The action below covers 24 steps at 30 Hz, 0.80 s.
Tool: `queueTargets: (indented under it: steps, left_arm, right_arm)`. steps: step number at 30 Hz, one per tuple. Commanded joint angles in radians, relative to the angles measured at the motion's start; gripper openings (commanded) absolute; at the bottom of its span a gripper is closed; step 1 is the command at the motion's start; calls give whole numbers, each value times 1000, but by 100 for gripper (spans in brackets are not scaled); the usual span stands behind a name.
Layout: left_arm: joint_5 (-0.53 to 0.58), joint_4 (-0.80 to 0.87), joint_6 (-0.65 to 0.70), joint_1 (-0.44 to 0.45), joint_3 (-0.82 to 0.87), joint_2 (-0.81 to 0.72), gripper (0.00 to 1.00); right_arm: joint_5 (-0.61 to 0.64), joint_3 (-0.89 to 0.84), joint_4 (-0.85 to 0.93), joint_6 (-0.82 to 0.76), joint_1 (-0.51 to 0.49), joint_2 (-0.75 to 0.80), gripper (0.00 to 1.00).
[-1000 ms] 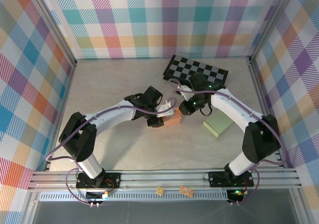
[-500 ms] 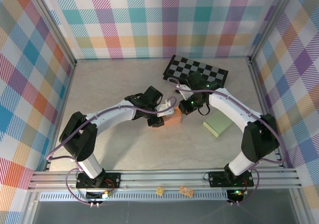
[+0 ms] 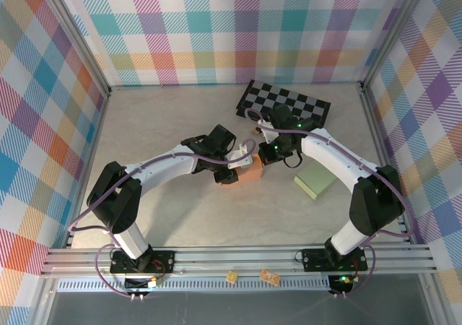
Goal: Fold the paper box
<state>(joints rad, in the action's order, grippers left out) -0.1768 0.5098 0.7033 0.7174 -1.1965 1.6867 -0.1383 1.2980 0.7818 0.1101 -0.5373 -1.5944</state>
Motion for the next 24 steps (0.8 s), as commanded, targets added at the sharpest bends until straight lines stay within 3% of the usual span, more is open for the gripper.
queueTargets:
  steps: [1,24]
  left_arm:
    - [3,13,-12,-9,-12,31,46]
    - [14,8,-42,-16,-13,18,52]
  right_arm:
    - [-9,-15,-9,85,-10,16,0]
    - [116,-231,-170,153,-61,141,0]
